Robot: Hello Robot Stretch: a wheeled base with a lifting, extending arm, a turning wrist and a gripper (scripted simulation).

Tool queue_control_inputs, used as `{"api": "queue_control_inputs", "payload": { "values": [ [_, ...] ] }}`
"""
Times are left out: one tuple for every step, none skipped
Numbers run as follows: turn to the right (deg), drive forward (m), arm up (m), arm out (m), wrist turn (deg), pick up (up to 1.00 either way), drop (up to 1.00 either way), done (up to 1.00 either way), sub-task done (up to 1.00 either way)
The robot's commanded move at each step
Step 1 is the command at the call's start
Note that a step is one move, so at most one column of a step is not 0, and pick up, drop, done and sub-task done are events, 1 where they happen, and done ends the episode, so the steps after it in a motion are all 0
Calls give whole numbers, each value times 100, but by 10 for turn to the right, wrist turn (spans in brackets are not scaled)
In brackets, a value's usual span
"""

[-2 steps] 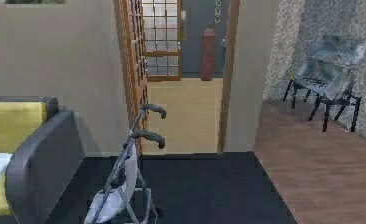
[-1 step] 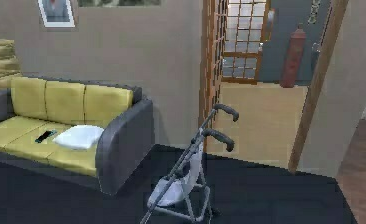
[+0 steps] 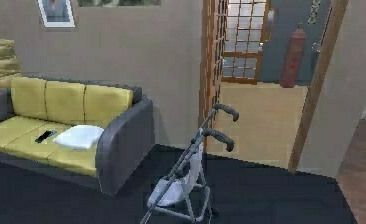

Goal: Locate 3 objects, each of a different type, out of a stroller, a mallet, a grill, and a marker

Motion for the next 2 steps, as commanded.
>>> {"api": "queue_control_inputs", "payload": {
  "values": [
    [450,0,0,0,0,0,0,0,0],
    [180,0,0,0,0,0,0,0,0]
  ]
}}
